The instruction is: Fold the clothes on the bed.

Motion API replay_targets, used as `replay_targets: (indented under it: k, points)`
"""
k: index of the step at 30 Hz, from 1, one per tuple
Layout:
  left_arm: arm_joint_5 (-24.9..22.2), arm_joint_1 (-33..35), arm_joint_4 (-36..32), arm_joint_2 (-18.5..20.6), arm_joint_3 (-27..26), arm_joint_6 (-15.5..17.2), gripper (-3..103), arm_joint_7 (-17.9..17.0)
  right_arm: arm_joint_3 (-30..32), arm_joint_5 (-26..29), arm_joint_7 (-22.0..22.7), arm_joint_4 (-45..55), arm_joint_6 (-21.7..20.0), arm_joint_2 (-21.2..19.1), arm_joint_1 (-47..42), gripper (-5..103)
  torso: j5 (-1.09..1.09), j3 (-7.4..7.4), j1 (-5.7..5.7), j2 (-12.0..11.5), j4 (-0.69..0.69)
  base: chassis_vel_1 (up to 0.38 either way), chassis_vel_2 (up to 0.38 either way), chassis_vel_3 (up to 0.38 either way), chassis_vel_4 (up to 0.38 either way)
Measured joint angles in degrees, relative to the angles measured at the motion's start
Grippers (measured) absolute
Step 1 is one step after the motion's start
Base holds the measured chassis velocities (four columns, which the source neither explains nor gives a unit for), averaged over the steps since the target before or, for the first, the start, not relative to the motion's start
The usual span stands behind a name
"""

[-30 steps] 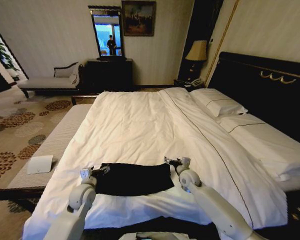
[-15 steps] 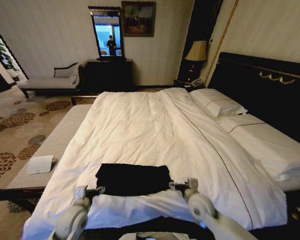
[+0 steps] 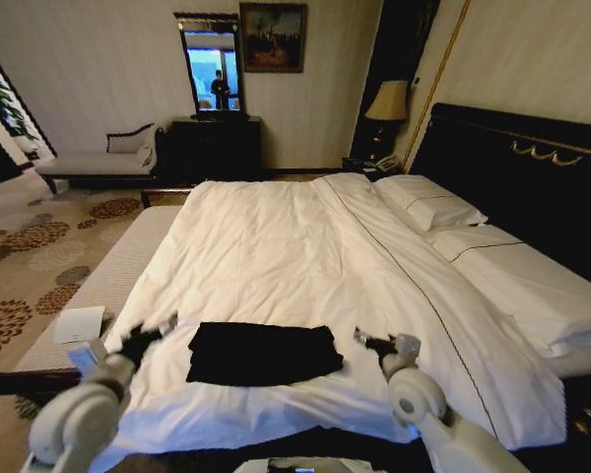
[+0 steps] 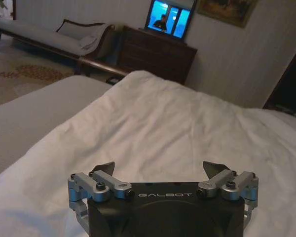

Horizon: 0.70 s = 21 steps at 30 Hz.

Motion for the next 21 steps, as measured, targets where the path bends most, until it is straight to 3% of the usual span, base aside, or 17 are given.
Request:
replay_targets:
  k: [4,7,11,14,21]
  points:
    - [-1.33,1.82,2.99,-2.98,2.83,-0.07,100,0.68,-0.79,-2.98,-0.84,-0.64,1.31,2.94,-2.06,100,0.01,0.0,-0.01,0.0,0.01,0.0,0.0,0.0,0.0]
    - [-8.95,2.34,8.35,-5.33,3.38,0.59,100,1.68,-1.02,-5.32,-1.33,-1.71,2.29,6.78,-3.61,100,0.0,-0.01,-0.01,0.0,0.0,0.0,0.0,0.0,0.0]
    - [-10.97,2.76,12.28,-6.42,3.81,1.02,100,3.35,-1.33,-6.22,-1.37,-2.42,2.74,11.25,-4.87,100,-0.01,0.0,0.0,0.0,0.01,0.0,0.0,0.0,0.0]
    - [-9.58,2.89,14.06,-6.81,5.07,1.17,100,4.28,-2.1,-6.58,-1.23,-3.52,2.83,14.85,-5.34,100,0.0,0.0,-0.01,0.0,0.0,0.0,0.0,0.0,0.0]
    - [-3.77,3.32,14.21,-5.46,6.48,0.31,100,6.43,-2.71,-6.87,-1.14,-4.71,2.92,16.48,-5.17,100,0.0,0.0,-0.01,0.0,0.0,0.0,0.0,0.0,0.0]
